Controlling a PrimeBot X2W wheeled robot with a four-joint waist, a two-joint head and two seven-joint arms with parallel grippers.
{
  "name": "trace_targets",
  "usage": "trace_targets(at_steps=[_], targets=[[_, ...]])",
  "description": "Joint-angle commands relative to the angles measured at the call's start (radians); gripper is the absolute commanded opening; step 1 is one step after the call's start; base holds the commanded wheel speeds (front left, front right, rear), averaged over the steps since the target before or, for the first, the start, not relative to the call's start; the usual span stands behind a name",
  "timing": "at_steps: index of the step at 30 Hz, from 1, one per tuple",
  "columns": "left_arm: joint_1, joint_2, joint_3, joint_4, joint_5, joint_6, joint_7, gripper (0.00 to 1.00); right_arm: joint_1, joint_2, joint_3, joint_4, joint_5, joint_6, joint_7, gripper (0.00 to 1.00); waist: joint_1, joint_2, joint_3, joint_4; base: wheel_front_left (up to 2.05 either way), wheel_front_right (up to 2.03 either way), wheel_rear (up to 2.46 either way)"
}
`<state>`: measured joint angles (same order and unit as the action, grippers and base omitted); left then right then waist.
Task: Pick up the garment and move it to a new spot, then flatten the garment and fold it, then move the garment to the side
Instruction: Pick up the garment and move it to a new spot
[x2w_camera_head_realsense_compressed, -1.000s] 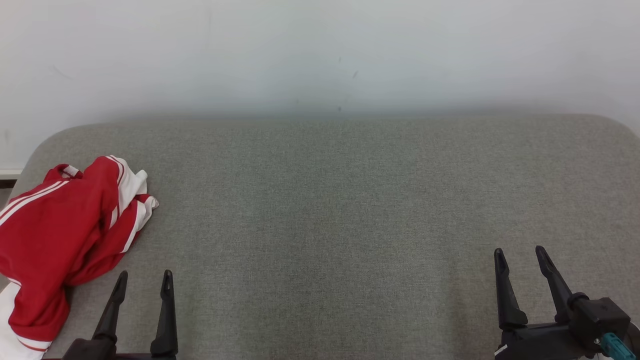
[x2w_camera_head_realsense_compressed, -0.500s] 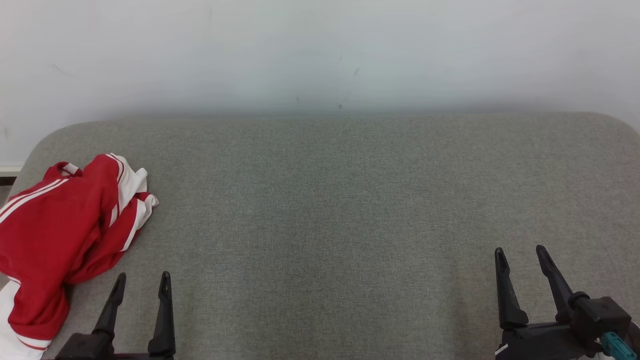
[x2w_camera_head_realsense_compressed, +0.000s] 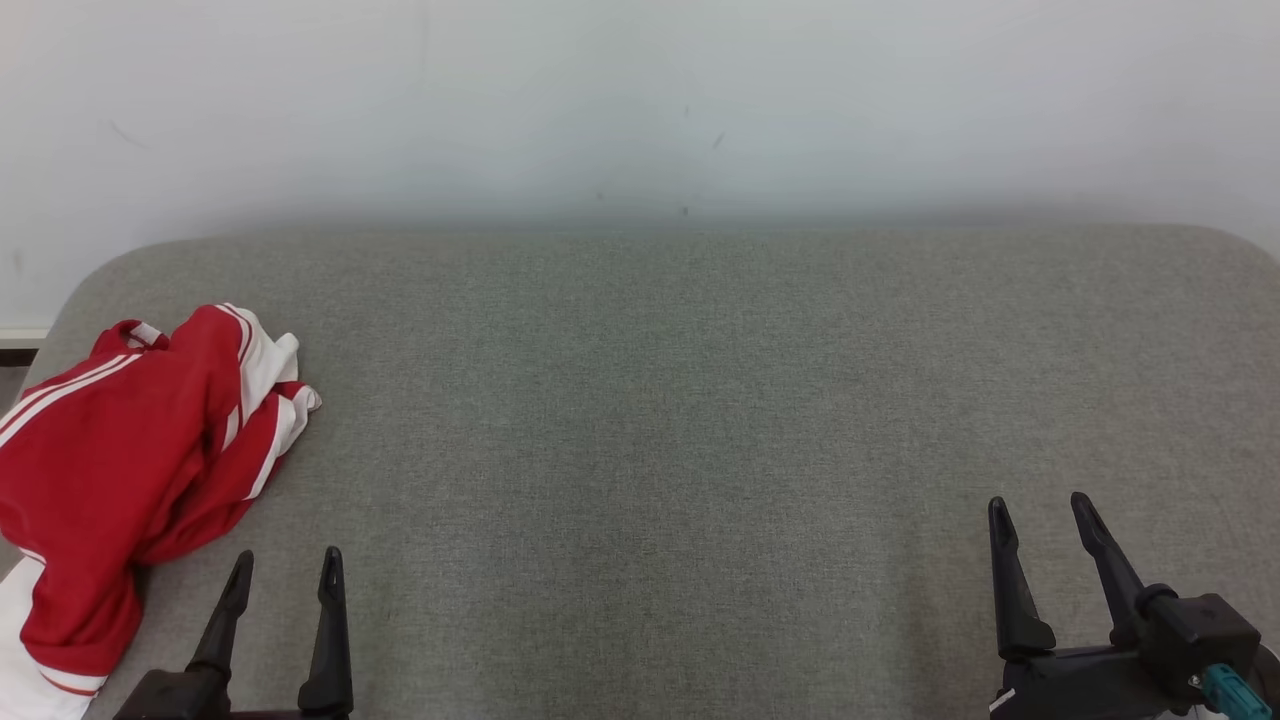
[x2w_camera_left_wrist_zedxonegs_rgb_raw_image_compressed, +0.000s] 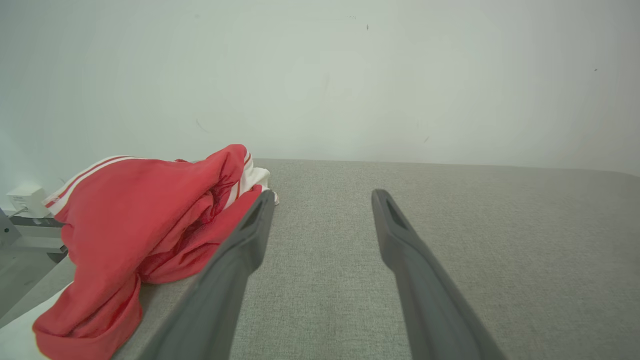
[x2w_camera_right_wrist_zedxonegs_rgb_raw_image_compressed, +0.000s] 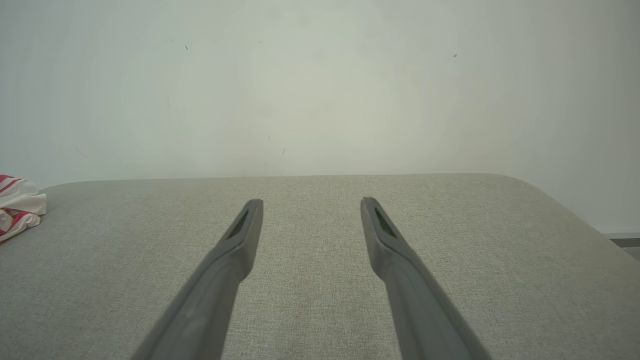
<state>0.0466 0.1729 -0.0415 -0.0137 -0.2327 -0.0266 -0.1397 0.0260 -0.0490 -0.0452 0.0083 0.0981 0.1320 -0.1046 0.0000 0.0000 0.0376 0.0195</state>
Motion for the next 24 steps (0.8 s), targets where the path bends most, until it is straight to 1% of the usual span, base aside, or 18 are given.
trace_targets(at_steps=[1,7,12,17,24], targets=[[0.013,0.006,-0.001,0.006,-0.005,0.002,-0.009,1.00,0.011,-0.002,0.001,0.003,0.005,-0.002,0.003,1.00,0.0000,0.0000,-0.002,0.004,0.00,0.00,0.00],[0.007,0.008,0.001,0.018,-0.010,0.008,-0.010,1.00,0.008,-0.002,0.004,0.007,0.013,-0.002,0.003,1.00,0.0000,0.0000,-0.004,0.025,0.00,0.00,0.00],[0.007,0.010,0.004,0.028,-0.009,0.018,-0.011,1.00,0.015,-0.002,0.009,0.016,0.020,-0.002,0.005,1.00,0.0000,0.0000,-0.010,0.069,0.00,0.00,0.00],[0.014,0.013,0.007,0.034,-0.006,0.032,-0.015,1.00,0.020,-0.002,0.015,0.021,0.027,-0.002,0.004,1.00,0.0000,0.0000,-0.018,0.135,0.00,0.00,0.00],[0.021,0.018,0.009,0.033,-0.010,0.044,-0.014,1.00,0.029,-0.002,0.026,0.036,0.042,-0.002,0.003,1.00,0.0000,0.0000,-0.026,0.246,0.00,0.00,0.00]])
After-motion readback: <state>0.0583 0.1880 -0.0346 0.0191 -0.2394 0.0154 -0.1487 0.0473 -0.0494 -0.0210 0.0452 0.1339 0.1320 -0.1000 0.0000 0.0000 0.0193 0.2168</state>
